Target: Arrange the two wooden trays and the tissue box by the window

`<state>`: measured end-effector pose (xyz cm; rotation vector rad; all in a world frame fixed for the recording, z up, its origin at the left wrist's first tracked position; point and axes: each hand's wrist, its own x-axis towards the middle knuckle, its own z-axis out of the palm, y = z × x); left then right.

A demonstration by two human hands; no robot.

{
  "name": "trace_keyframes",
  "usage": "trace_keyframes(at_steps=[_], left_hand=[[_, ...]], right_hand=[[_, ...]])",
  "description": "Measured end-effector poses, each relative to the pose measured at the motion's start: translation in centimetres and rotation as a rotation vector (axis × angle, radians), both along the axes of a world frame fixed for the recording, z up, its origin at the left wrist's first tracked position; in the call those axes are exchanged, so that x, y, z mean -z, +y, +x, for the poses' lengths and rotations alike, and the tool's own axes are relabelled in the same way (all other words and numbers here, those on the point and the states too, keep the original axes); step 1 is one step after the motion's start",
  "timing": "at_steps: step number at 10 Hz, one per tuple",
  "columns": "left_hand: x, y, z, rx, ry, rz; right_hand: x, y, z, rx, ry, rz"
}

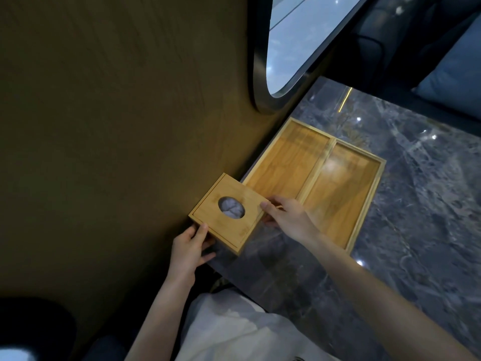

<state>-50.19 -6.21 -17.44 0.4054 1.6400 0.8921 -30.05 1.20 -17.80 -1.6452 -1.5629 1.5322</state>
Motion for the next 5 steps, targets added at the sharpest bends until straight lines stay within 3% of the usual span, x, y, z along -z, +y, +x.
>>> trace_keyframes(at_steps=[1,2,3,4,5], left_hand=[[0.0,0.2,-0.1,0.086,0.099,-0.038],[-1.3,0.3,-1.1,0.334,0.440,0.001],[-3.5,0.5,-1.7,0.507,0.723,0.133],[-6.6,1.9,-0.8,0.626,0.628,0.236],[-10.2,4.9,1.2,0.648,0.404,0.404]], right_hand=[[0.0,0.0,-0.1,0.012,-0.019,-0.014],[-0.8,0.0,0.3,0.043,0.005,-0.079],[-2.6,0.2,1.6,-0.121,-0.136,0.009],[-5.9,0.5,3.0,-0.110,-0.154,0.065],[-10.5,-0.1,4.7,0.139,0.074,0.217]])
